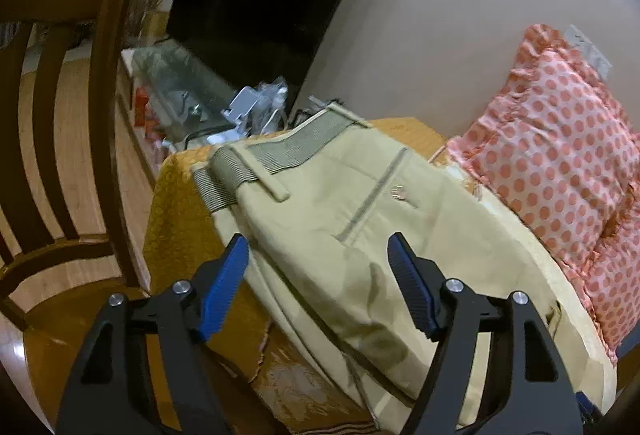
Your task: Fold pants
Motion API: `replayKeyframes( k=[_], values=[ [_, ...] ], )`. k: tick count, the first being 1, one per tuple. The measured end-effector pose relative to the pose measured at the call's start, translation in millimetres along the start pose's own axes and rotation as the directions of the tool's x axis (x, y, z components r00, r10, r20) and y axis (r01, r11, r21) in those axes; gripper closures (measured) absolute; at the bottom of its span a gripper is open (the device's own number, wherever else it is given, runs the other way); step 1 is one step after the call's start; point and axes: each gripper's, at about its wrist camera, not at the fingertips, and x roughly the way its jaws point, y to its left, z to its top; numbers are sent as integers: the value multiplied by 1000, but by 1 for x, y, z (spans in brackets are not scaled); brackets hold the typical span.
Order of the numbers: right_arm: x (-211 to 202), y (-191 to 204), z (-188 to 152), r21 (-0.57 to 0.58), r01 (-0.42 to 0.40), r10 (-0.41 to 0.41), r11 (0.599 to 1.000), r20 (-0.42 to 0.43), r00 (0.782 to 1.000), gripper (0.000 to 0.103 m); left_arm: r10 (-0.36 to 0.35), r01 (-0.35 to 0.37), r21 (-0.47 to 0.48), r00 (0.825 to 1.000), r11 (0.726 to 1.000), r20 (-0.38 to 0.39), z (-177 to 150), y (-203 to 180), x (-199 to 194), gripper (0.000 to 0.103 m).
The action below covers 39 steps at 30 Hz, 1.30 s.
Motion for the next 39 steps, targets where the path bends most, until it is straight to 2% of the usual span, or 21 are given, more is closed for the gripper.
replayKeyframes(
  k=[4, 8, 11, 14, 17, 19, 21, 24, 25, 26, 27, 29, 30, 31, 34, 35, 37, 39],
  values=[
    [-1, 0, -2, -3, -8, 8, 1000, 2, 1000, 32, 40, -41, -55, 999, 998, -21, -1, 11, 3, 33],
    [0, 0, -1, -10, -16, 16, 1000, 6, 1000, 30, 4, -8, -70, 998, 997, -55, 4, 13, 13, 32],
    [0, -1, -1, -12, -19, 19, 1000, 8, 1000, 29, 25, -30, -87, 998, 996, -65, 8, 10, 15, 31],
    [-1, -3, -1, -8, -28, 29, 1000, 10, 1000, 29, 10, -15, -104, 998, 995, -55, 9, 10, 11, 31],
    [-1, -3, -1, -10, -37, 37, 999, 10, 999, 27, -36, 33, -89, 999, 995, -31, 12, 4, 3, 32],
    [-1, -3, -1, -11, -40, 40, 999, 10, 999, 25, -29, 26, -62, 999, 998, -42, 14, -1, 8, 32],
    [-1, -3, -1, -10, -43, 43, 999, 13, 999, 25, -28, 23, -87, 998, 996, -64, 14, 1, 16, 32],
    [-5, -6, -2, 6, -54, 54, 999, 28, 998, 25, -15, 11, -114, 999, 993, -38, 18, 3, 19, 34],
    [-8, -8, -3, 17, -58, 57, 998, 36, 998, 25, -22, 17, -146, 999, 989, -35, 19, 6, 20, 47],
    [-10, -9, -3, 27, -61, 60, 998, 44, 997, 25, -39, 32, -176, 998, 984, -39, 21, 9, 24, 71],
    [-14, -12, -3, 38, -66, 64, 997, 53, 997, 25, -35, 26, -192, 998, 981, -45, 22, 10, 27, 86],
    [-25, -20, -4, 64, -68, 62, 996, 82, 995, 25, -3, -3, -134, 999, 991, -44, 27, 1, 29, 95],
    [-31, -25, -5, 78, -67, 59, 995, 98, 993, 25, 23, -24, -55, 1000, 998, -21, 30, -15, 24, 96],
    [-41, -33, -5, 101, -63, 50, 993, 122, 991, 25, 20, -20, -2, 1000, 1000, 4, 33, -28, 16, 97],
    [-67, -56, -7, 171, -57, 24, 984, 185, 982, 25, -65, 53, 158, 995, 986, 73, 45, -83, -15, 97],
    [-78, -68, -10, 211, -49, 3, 976, 213, 977, 25, -109, 86, 215, 990, 973, 93, 47, -106, -27, 97],
    [-93, -87, -14, 273, -40, -30, 961, 247, 969, 24, -233, 184, 349, 967, 919, 105, 43, -159, -55, 98],
    [-109, -107, -20, 341, -24, -74, 940, 274, 959, 24, -354, 283, 469, 933, 837, 69, 25, -210, -79, 98]
  ],
)
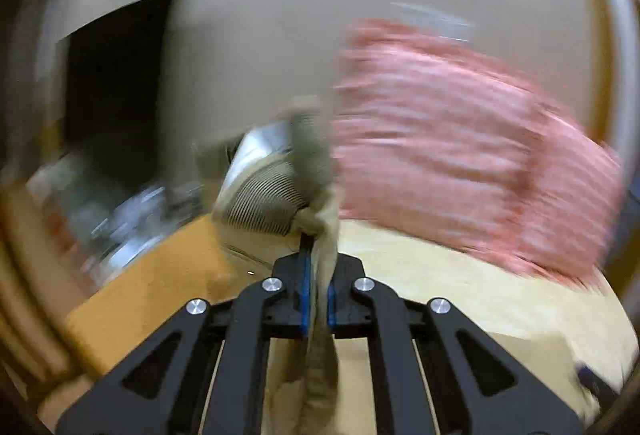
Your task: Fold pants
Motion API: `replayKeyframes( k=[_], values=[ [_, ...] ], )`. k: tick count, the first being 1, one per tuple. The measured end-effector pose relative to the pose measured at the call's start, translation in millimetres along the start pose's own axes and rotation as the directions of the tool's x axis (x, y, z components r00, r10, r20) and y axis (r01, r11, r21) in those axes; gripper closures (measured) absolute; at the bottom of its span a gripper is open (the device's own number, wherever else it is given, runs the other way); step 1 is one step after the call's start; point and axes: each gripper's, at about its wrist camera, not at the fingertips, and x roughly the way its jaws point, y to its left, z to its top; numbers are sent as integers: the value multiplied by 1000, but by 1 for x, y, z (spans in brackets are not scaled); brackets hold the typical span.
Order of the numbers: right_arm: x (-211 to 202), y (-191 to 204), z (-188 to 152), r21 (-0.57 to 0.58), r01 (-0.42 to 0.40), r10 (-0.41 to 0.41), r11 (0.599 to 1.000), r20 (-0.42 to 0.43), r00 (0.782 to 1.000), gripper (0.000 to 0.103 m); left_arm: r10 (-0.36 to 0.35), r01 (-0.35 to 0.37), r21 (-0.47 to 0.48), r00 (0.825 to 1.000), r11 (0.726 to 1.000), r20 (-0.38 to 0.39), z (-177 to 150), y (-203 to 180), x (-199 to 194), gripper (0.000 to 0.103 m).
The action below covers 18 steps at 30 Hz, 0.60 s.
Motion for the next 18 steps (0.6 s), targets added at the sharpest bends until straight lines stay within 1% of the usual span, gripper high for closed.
replayKeyframes(
  k=[1, 2, 3, 4, 5, 6, 7, 8, 9, 10, 11, 12, 13, 14, 15, 16, 18],
  values=[
    [-7, -8, 2, 25, 7, -7, 1000, 15, 1000, 24, -78, 76, 78, 997, 994, 11, 1, -36, -5, 98],
    [-15, -16, 3, 56, 10, -12, 998, 35, 999, 24, -155, 152, 142, 988, 978, 8, -3, -68, -10, 98],
    [-22, -23, 4, 82, 14, -18, 997, 53, 998, 24, -228, 225, 194, 974, 955, -7, -9, -96, -15, 98],
    [-29, -30, 4, 106, 14, -22, 994, 68, 997, 24, -316, 317, 249, 948, 915, -48, -23, -129, -19, 98],
    [-37, -39, 4, 143, 10, -22, 990, 86, 996, 24, -374, 385, 282, 922, 879, -94, -37, -153, -21, 97],
    [-41, -45, 4, 170, 7, -23, 985, 94, 995, 23, -417, 443, 315, 896, 839, -150, -54, -174, -21, 97],
    [-45, -51, 4, 196, 3, -23, 981, 98, 995, 23, -445, 497, 359, 868, 790, -221, -79, -199, -20, 97],
    [-49, -60, 3, 232, -7, -18, 973, 103, 994, 23, -450, 529, 396, 848, 751, -280, -103, -217, -19, 97],
    [-51, -65, 3, 252, -12, -15, 968, 105, 994, 23, -438, 547, 430, 835, 718, -332, -126, -230, -17, 97],
    [-52, -70, 2, 273, -20, -9, 962, 104, 995, 23, -415, 574, 456, 814, 680, -406, -155, -243, -12, 97],
    [-54, -76, 2, 297, -30, 0, 954, 102, 995, 23, -410, 584, 457, 806, 671, -428, -167, -246, -11, 97],
    [-54, -79, 3, 311, -40, 10, 950, 96, 995, 23, -395, 573, 468, 813, 672, -428, -180, -247, -13, 97],
    [-53, -80, 4, 315, -49, 21, 948, 91, 996, 23, -395, 564, 481, 821, 671, -412, -183, -247, -16, 97],
    [-50, -81, 6, 318, -60, 36, 946, 80, 996, 23, -399, 551, 490, 832, 676, -385, -184, -246, -21, 97],
    [-45, -81, 7, 317, -69, 49, 946, 72, 996, 23, -407, 546, 486, 836, 683, -367, -182, -244, -25, 97],
    [-38, -79, 9, 313, -82, 68, 946, 56, 996, 23, -420, 553, 474, 831, 685, -364, -180, -241, -29, 97],
    [-25, -74, 9, 305, -82, 77, 949, 28, 997, 23, -429, 564, 476, 825, 674, -369, -185, -241, -33, 97]
  ],
)
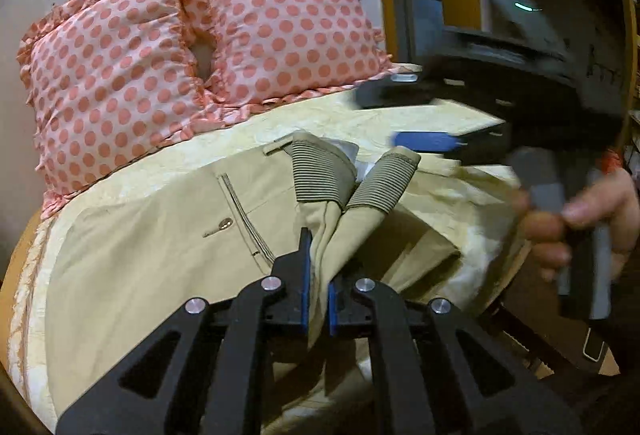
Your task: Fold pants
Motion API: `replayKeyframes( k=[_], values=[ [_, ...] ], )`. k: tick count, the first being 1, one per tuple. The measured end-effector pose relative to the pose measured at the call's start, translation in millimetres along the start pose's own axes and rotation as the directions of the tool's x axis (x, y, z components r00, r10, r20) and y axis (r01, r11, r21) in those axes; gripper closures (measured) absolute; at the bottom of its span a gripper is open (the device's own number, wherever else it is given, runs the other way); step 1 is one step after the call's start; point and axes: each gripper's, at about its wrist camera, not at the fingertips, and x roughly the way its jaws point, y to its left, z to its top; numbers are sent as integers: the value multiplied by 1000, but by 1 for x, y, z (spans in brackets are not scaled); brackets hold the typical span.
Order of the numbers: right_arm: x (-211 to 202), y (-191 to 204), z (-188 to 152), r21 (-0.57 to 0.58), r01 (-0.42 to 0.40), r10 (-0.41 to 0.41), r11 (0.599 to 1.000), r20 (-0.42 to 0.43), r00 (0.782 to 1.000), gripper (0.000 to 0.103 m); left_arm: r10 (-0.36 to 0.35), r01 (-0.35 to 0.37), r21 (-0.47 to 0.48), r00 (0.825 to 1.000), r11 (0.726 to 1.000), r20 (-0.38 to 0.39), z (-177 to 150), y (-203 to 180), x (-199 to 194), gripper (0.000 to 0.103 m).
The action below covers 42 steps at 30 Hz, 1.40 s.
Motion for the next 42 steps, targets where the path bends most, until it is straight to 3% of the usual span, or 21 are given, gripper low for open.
replayKeyframes(
  k=[3, 6, 7, 8, 10, 13, 15, 16, 19, 21, 23, 25, 26, 28, 30, 31, 32, 34, 39, 42],
  values=[
    [27, 7, 0, -31, 52, -54, 998, -62, 997, 23, 26, -26, 65, 1000, 998, 7, -6, -20, 10, 96],
    [46, 12, -2, -80, 123, -131, 989, -107, 986, 24, -21, 22, 21, 999, 1000, -32, -4, -15, 11, 89],
    [54, 14, -3, -104, 155, -168, 982, -130, 977, 27, -43, 44, 8, 999, 999, -27, -2, -9, 5, 78],
    [58, 13, -4, -118, 171, -187, 978, -143, 972, 29, -66, 66, -5, 998, 998, -16, -1, -3, -4, 53],
    [66, 10, -4, -137, 206, -227, 969, -162, 960, 38, -96, 99, -53, 994, 994, 53, -1, 19, -35, 30],
    [69, 7, -1, -150, 232, -254, 961, -155, 955, 50, -49, 67, -178, 993, 982, 103, 3, 78, -66, 30],
    [74, 5, 2, -144, 213, -238, 966, -180, 955, 59, 33, -9, -292, 996, 956, 78, 0, 127, -67, 30],
    [75, 4, 2, -146, 208, -233, 967, -188, 954, 60, 76, -58, -374, 997, 925, 34, -4, 162, -62, 30],
    [80, 0, 8, -137, 193, -218, 972, -206, 954, 60, 78, -112, -514, 993, 851, -87, -20, 234, -34, 32],
    [82, -3, 12, -125, 176, -199, 977, -214, 956, 60, 42, -115, -545, 989, 830, -144, -28, 257, -15, 33],
    [84, -2, 12, -139, 165, -194, 976, -228, 954, 63, -48, -83, -608, 980, 790, -195, -36, 281, 13, 37],
    [85, -3, 12, -161, 149, -185, 976, -241, 953, 67, -140, -18, -641, 971, 767, -195, -43, 286, 25, 37],
    [85, -4, 13, -158, 138, -174, 978, -245, 954, 68, -161, -4, -644, 967, 765, -198, -44, 286, 31, 37],
    [85, -9, 15, -142, 100, -136, 985, -265, 955, 81, -184, 24, -632, 964, 775, -190, -41, 284, 38, 38],
    [84, -11, 17, -107, 34, -64, 994, -289, 955, 91, -203, 31, -643, 959, 765, -195, -40, 283, 43, 56],
    [84, -10, 18, -103, 15, -45, 995, -295, 955, 92, -204, 26, -643, 957, 766, -204, -39, 283, 45, 73],
    [84, -8, 21, -102, -1, -29, 995, -301, 953, 92, -227, 43, -644, 952, 764, -206, -37, 285, 47, 82],
    [86, -4, 28, -97, -31, 0, 995, -308, 951, 94, -221, 41, -635, 953, 772, -207, -30, 287, 48, 90],
    [104, 3, 66, -114, -55, 21, 992, -275, 961, 94, -159, 15, -578, 967, 816, -198, 8, 297, 61, 98],
    [123, 3, 99, -137, -29, -2, 990, -220, 976, 94, -83, -27, -523, 979, 852, -187, 46, 305, 91, 98]
  ],
)
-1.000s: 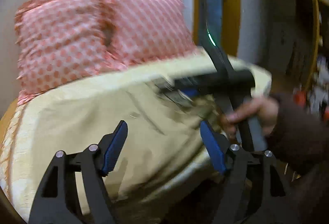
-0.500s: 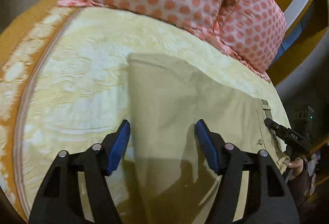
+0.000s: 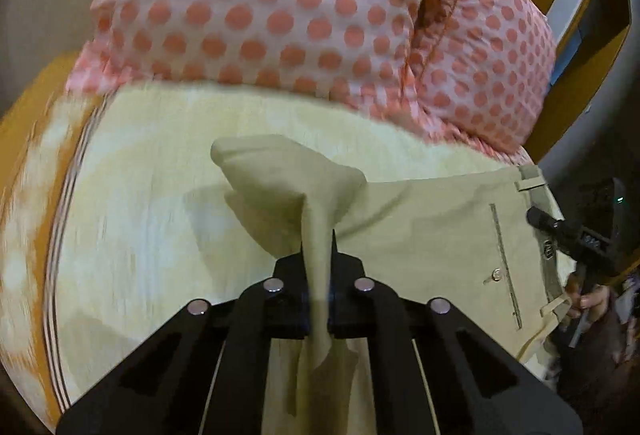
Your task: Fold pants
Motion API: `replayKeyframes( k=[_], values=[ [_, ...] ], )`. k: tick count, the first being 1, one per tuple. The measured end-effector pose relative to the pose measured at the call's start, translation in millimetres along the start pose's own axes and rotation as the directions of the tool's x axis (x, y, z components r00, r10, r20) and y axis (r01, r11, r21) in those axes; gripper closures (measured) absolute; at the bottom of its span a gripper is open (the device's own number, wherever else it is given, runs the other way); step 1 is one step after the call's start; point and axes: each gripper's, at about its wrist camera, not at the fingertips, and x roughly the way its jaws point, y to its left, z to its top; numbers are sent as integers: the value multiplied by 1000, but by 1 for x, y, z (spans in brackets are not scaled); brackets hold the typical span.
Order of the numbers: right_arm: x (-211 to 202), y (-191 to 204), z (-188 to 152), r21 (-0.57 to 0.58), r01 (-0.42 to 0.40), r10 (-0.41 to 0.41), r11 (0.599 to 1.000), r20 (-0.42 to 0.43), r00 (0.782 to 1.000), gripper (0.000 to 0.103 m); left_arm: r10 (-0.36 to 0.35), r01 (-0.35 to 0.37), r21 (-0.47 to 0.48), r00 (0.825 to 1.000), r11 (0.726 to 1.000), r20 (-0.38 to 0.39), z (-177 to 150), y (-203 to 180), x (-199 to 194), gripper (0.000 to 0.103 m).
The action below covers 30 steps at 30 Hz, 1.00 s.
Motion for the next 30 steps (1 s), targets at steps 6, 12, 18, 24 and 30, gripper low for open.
replayKeyframes(
  k=[6, 12, 18, 24, 30],
  values=[
    [43, -36, 46, 17, 199, -200, 980, 19, 980, 93, 152, -152, 32, 988, 988, 4, 47, -11, 70, 94],
    [19, -23, 37, -59, 333, -329, 941, 67, 942, 67, 185, -189, 34, 977, 981, 102, 32, -12, 28, 61],
    [21, 6, 6, -83, 114, -120, 990, -67, 991, 43, -125, 126, -37, 992, 991, 22, 7, -23, 14, 55],
    [31, -6, -5, 63, 238, -230, 969, -110, 967, 39, 51, -53, -30, 997, 998, -64, -2, -28, 44, 69],
    [-20, 66, -66, -175, 360, -356, 916, 54, 933, 4, 183, -191, 68, 977, 979, 110, -58, -53, -39, 16]
  ],
)
